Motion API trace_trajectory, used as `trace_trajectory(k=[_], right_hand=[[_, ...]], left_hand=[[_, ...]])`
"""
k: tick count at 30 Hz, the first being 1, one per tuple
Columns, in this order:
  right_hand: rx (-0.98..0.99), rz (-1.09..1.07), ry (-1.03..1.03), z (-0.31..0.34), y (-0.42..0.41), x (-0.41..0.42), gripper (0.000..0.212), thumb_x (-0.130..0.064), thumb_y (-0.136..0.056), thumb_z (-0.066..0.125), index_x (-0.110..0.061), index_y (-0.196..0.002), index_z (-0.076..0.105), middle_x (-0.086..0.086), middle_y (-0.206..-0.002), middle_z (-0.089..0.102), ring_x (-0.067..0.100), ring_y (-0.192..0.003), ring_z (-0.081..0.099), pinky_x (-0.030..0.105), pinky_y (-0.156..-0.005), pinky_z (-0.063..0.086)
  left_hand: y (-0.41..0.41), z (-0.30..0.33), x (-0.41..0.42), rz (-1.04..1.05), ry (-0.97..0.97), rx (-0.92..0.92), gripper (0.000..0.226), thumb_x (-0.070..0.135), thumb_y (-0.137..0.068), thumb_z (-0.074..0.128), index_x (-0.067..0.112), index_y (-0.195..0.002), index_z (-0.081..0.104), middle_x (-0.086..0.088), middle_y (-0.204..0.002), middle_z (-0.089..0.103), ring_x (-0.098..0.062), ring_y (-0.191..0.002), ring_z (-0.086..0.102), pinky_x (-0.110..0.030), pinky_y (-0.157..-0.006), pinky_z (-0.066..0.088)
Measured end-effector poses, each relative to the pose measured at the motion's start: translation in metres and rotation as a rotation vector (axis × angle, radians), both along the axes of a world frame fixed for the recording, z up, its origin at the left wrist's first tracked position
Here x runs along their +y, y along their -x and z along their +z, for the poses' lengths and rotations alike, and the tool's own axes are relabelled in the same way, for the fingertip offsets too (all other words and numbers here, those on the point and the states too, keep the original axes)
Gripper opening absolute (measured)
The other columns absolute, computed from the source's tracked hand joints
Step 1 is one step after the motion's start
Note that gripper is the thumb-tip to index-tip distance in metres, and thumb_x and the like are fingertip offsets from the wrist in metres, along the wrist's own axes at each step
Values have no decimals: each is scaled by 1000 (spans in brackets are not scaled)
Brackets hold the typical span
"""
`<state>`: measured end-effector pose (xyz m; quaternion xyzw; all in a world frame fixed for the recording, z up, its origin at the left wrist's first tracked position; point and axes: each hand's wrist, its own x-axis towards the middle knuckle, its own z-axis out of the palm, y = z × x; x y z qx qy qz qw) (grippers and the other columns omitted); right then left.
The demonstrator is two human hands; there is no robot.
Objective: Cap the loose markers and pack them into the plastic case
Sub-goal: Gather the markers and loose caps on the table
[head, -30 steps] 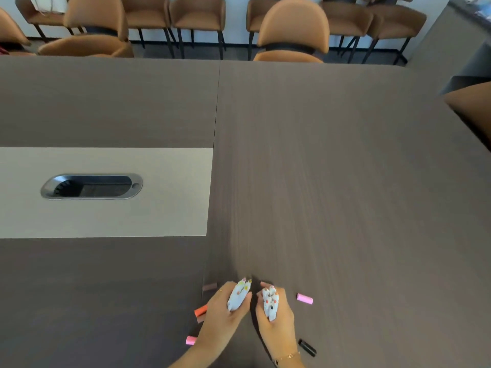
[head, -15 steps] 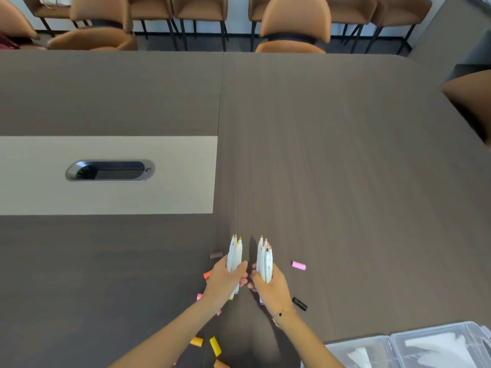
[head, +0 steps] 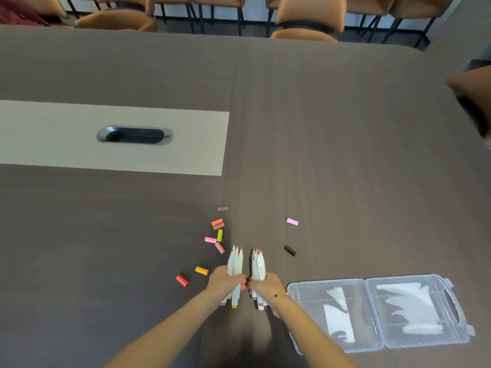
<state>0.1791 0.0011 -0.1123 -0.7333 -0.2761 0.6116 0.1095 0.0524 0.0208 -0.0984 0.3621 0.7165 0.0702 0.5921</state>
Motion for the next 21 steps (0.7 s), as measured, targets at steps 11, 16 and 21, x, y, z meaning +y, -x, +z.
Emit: trace_trajectory(k=[11,16,21], right_hand=[[-168,29,-122,-1,-2,-2,44,-32,-84,68,-11,-120,53,7,-118,61,23,-106,61,29,-87,52],[-274,19,-199,-2,-11,-3,40,-27,-86,66,-12,-119,49,6,-122,58,21,-111,59,23,-89,50],[-359,139,-296,-3,-16,-10,48,-32,-88,62,-16,-128,41,3,-130,48,18,-119,52,24,-99,43]], left_hand=[[-21,-5,-8,46,-127,153,26,33,-85,66,17,-99,52,0,-96,58,-15,-83,55,-18,-52,44],[-16,-13,-7,-25,-203,254,29,32,-87,66,14,-105,52,1,-99,57,-10,-85,53,-10,-60,40],[-9,-17,-14,22,-358,206,35,24,-84,70,12,-113,54,6,-95,55,-11,-87,57,-11,-60,50]])
